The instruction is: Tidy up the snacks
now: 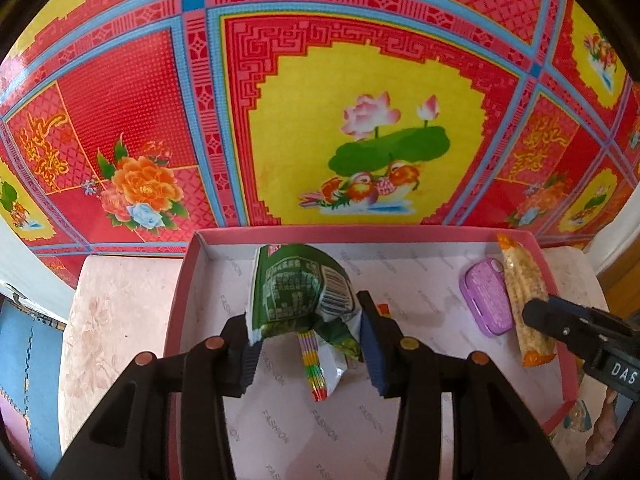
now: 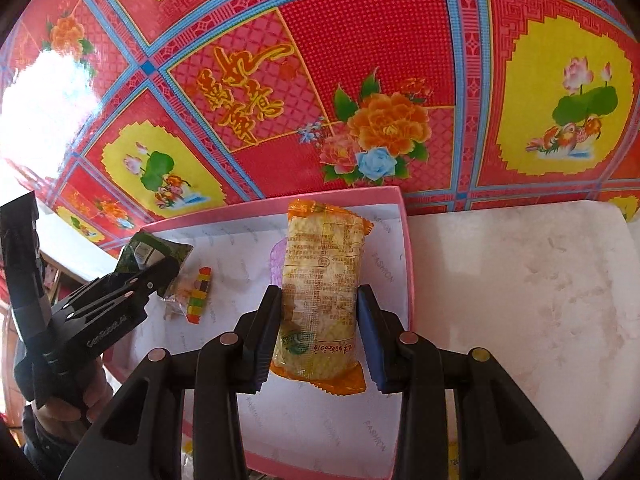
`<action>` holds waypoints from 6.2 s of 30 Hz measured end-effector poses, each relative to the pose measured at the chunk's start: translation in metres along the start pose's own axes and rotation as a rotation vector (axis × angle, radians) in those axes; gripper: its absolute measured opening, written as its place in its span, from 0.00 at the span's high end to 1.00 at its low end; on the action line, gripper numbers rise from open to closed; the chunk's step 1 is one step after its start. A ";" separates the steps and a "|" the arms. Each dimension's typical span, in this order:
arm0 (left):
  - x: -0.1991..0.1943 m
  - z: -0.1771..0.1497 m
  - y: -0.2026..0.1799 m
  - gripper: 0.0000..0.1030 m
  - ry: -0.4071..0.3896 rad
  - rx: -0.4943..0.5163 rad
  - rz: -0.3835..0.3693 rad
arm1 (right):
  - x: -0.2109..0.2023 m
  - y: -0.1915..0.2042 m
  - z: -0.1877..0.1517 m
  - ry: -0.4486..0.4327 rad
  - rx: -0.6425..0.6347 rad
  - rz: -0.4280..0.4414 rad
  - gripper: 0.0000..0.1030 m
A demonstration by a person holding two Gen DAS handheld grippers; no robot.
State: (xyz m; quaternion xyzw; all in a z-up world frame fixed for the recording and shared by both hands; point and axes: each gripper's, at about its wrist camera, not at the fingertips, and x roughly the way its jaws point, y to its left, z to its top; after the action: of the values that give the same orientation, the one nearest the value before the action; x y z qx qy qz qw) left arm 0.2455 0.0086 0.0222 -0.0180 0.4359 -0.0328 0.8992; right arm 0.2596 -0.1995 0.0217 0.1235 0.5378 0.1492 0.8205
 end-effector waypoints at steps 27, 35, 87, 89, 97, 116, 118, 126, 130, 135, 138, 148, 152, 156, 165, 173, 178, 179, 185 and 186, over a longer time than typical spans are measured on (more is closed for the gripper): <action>0.013 -0.002 -0.013 0.41 0.032 0.017 0.019 | -0.022 0.000 0.001 -0.034 0.018 0.010 0.47; -0.014 -0.016 -0.012 0.41 0.018 0.002 0.009 | -0.045 0.003 -0.010 -0.056 0.028 0.028 0.46; -0.112 -0.096 -0.030 0.41 0.018 0.033 -0.166 | -0.117 -0.018 -0.118 -0.037 0.042 -0.082 0.46; -0.115 -0.098 -0.034 0.41 0.016 0.046 -0.181 | -0.117 -0.021 -0.120 -0.034 0.049 -0.084 0.46; -0.123 -0.104 -0.054 0.41 0.019 0.106 -0.238 | -0.117 -0.025 -0.125 -0.026 0.056 -0.082 0.46; -0.096 -0.122 -0.084 0.40 0.099 0.199 -0.271 | -0.116 -0.043 -0.138 -0.016 0.082 -0.110 0.46; -0.095 -0.123 -0.088 0.38 0.098 0.214 -0.275 | -0.115 -0.045 -0.138 -0.013 0.086 -0.114 0.46; -0.089 -0.127 -0.106 0.36 0.083 0.264 -0.277 | -0.114 -0.050 -0.138 -0.011 0.094 -0.132 0.46; -0.087 -0.127 -0.112 0.35 0.089 0.274 -0.280 | -0.114 -0.052 -0.139 -0.014 0.097 -0.155 0.46; -0.083 -0.127 -0.118 0.35 0.085 0.276 -0.280 | -0.113 -0.055 -0.139 -0.021 0.097 -0.176 0.46; -0.080 -0.127 -0.120 0.34 0.081 0.271 -0.281 | -0.112 -0.058 -0.140 -0.017 0.101 -0.178 0.46; -0.068 -0.128 -0.136 0.40 0.064 0.299 -0.245 | -0.109 -0.062 -0.140 -0.024 0.106 -0.187 0.46; -0.070 -0.128 -0.134 0.43 0.040 0.303 -0.239 | -0.106 -0.057 -0.137 -0.028 0.098 -0.171 0.46; -0.074 -0.126 -0.129 0.43 0.027 0.284 -0.243 | -0.104 -0.051 -0.134 -0.030 0.087 -0.161 0.46; -0.096 -0.117 -0.103 0.43 -0.032 0.225 -0.161 | -0.093 -0.040 -0.115 -0.036 0.059 -0.146 0.46; -0.102 -0.107 -0.081 0.43 -0.047 0.164 -0.113 | -0.077 -0.039 -0.106 -0.006 0.057 -0.187 0.46; -0.100 -0.106 -0.078 0.43 -0.044 0.156 -0.108 | -0.073 -0.036 -0.109 -0.009 0.039 -0.207 0.46; -0.100 -0.106 -0.078 0.43 -0.045 0.156 -0.106 | -0.073 -0.035 -0.109 -0.012 0.034 -0.213 0.46; -0.100 -0.107 -0.075 0.43 -0.042 0.150 -0.105 | -0.072 -0.030 -0.110 -0.029 0.012 -0.233 0.43; -0.100 -0.107 -0.075 0.43 -0.041 0.148 -0.104 | -0.072 -0.029 -0.110 -0.034 0.010 -0.235 0.41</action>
State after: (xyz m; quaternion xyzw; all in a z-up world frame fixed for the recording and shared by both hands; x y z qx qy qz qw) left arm 0.0964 -0.0588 0.0392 0.0251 0.4122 -0.1110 0.9039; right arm 0.1343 -0.2490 0.0286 0.0661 0.5353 0.0473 0.8407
